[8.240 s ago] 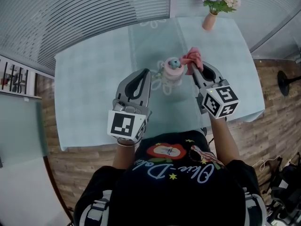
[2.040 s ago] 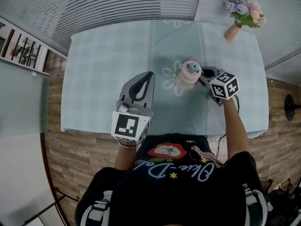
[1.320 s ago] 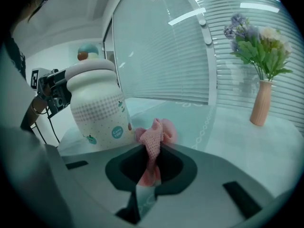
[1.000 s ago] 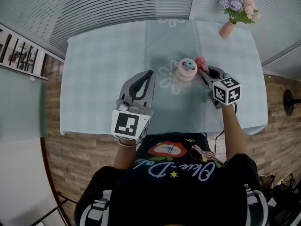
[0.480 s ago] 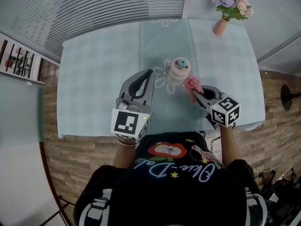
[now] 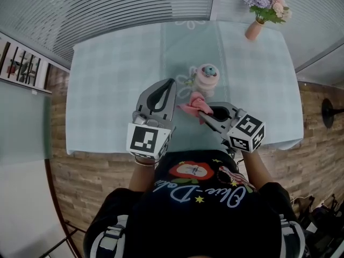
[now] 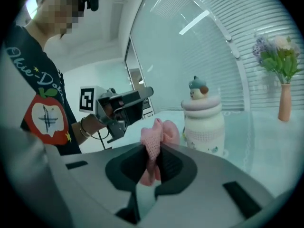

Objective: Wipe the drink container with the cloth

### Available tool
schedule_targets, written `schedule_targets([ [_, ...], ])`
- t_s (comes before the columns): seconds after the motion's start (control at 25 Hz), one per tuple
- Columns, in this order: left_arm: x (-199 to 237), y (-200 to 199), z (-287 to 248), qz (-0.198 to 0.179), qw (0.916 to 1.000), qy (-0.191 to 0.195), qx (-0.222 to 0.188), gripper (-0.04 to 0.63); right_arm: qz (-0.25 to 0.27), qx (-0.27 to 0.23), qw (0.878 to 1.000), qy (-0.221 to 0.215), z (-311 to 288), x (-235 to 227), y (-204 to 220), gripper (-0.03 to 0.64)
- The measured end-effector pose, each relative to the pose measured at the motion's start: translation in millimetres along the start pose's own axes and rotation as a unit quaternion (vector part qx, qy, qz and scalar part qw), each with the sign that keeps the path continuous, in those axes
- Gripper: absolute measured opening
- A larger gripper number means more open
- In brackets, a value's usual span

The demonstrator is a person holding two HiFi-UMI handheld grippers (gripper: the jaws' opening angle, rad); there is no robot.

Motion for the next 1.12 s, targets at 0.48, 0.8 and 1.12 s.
schedule_targets([
  [0.48,2.9,1.3,-1.6,0.001,1.0,0.004,-0.001,0.005,-0.025,-0.054,0.997,0.049,-11.2,-15.5,-37.3,0.035],
  [0.8,5.5,1.8,1.7,-0.001,1.0,0.004,0.001,0.005,-0.048,-0.055,0.995,0.065,-14.8,-18.5,-32.4,0.035],
  [1.12,6.6,2.4,1.5,0.001,1.0,0.004,0.004,0.005,-0.061,-0.044,0.994,0.073,-19.4,-22.2,-22.0,0.035],
])
Point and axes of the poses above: the fingertips, and each gripper's own axes: z backward along the fingers, x to its left, y out of its underside, the point moved 9 cm from there along z, backward along the fingers, and after that the axes turned 10 degrees about y, right-handed, at the moved point
